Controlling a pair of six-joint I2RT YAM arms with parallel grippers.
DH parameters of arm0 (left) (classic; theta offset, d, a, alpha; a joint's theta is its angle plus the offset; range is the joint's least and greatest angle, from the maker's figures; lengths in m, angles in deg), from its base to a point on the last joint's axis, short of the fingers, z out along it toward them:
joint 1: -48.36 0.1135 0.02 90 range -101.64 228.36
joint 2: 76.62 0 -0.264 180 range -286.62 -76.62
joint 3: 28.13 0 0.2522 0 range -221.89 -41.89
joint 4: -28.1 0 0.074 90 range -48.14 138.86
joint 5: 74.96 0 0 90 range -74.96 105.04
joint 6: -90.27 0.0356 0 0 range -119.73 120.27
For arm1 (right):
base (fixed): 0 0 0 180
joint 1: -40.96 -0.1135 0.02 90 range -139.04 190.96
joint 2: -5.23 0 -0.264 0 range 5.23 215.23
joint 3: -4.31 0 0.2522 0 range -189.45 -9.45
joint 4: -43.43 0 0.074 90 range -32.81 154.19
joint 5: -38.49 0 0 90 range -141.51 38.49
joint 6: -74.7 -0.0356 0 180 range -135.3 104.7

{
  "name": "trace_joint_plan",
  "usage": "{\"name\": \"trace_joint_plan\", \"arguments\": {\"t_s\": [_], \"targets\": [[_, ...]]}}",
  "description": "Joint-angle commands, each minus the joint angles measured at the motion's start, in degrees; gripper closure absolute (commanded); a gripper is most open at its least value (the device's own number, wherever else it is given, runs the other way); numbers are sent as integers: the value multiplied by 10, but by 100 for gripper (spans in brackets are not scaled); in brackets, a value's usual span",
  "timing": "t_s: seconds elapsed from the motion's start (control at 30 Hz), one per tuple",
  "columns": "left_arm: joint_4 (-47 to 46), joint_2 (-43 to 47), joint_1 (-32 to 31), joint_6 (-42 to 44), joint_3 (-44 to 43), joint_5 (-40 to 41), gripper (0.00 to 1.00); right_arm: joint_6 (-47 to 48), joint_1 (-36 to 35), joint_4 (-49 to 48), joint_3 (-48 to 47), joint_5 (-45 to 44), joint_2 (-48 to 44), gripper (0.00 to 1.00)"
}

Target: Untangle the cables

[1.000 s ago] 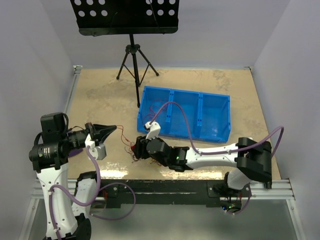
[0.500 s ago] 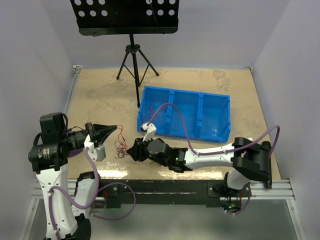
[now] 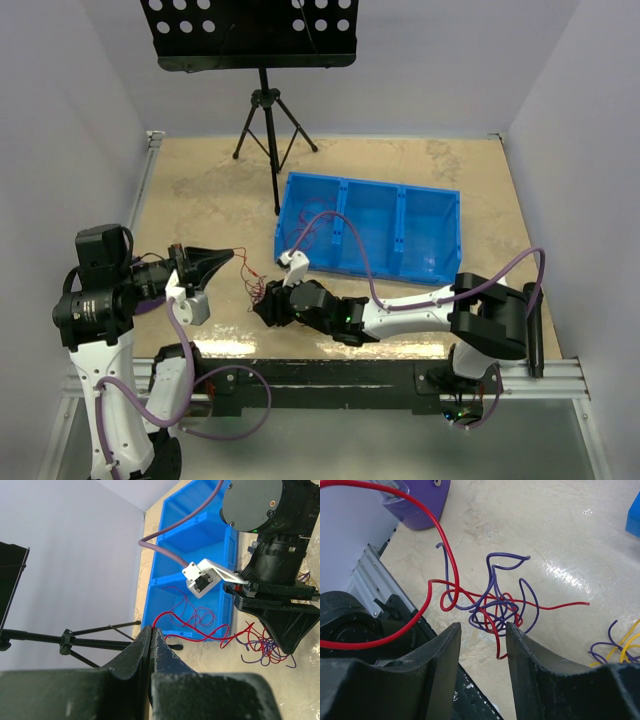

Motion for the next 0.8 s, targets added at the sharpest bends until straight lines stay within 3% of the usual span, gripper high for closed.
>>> {"name": "trace_joint_plan", "arguments": {"t_s": [0.0, 0.2, 0.4, 0.47, 0.5, 0.53, 0.57, 0.67, 0.77], "targets": [[-2, -6, -2, 3, -14, -34, 100, -1, 1, -16, -13, -19, -18, 54], [-1, -4, -2, -5, -18, -35, 100, -15, 1, 1, -24, -53, -14, 60], [-31, -10, -2, -36, -16, -5, 100, -25, 0, 7, -3, -63, -34, 88], [-164, -12, -2, -193, -3, 21, 100, -34, 0, 8, 17, -66, -52, 94], [-256, -11, -2, -352, 20, 54, 100, -40, 0, 10, 29, -66, -59, 95], [-361, -12, -2, -456, 44, 100, 100, -46, 0, 12, 39, -67, -68, 95], [-450, -16, -2, -507, 61, 139, 100, -52, -1, 13, 52, -68, -74, 96], [-525, -29, -3, -542, 87, 224, 100, -75, -8, 13, 90, -69, -99, 98], [-636, -38, -2, -640, 102, 341, 100, -96, -21, 15, 121, -72, -127, 99]]}}
